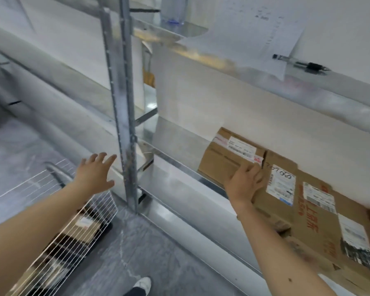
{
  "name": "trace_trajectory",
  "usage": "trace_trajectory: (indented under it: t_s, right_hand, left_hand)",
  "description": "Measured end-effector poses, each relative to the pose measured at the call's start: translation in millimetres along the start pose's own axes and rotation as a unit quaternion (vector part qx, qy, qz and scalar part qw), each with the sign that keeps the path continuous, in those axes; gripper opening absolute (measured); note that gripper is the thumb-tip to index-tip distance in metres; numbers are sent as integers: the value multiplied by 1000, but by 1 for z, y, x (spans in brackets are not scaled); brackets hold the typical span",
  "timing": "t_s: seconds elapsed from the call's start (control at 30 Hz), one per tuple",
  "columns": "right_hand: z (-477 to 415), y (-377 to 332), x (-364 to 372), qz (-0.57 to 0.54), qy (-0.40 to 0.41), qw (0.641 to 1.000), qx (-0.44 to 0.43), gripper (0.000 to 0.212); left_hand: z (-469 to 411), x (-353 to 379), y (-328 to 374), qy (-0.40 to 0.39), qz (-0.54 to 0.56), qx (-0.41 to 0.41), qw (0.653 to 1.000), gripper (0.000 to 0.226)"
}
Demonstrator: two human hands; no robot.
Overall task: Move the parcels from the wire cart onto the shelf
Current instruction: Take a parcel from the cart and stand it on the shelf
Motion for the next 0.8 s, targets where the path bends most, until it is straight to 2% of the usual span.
trace_trajectory:
  t_s: [0.07, 0.1, 0.2, 0.3, 0.4, 0.63, 0.8]
  right_hand:
    - [15, -21, 2, -50, 40, 995, -79, 49]
    - [25, -33, 4, -81, 33, 988, -125, 51]
    - [61, -72, 14, -170, -92, 950, -247, 59]
    - [101, -111, 28, -143, -175, 915, -336, 62]
    - [137, -146, 38, -109, -234, 888, -380, 67]
    - [211, -226, 55, -65, -263, 824, -498, 72]
    - [263, -282, 76, -36, -297, 788, -539, 71]
  left_hand:
    - [26, 5, -13, 18, 54, -9, 998, 86]
    - [40, 8, -19, 25, 71, -13, 997, 87]
    - [76, 18, -37, 38, 84, -47, 995, 90]
    - [111, 31, -58, 40, 79, -114, 990, 96]
    - [139, 42, -77, 27, 74, -174, 982, 104]
    - [205, 73, -127, 2, 62, -287, 956, 98]
    - [257, 104, -176, -39, 69, -354, 932, 100]
Point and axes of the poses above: each hand's wrist, its own z-axis away from the middle knuckle, its own x-axis out of the palm, y = z × x, the point moved 2 cm from there along -z, towards the middle knuckle, and after that the axes turned 9 degrees about x, right-handed, at the moved point
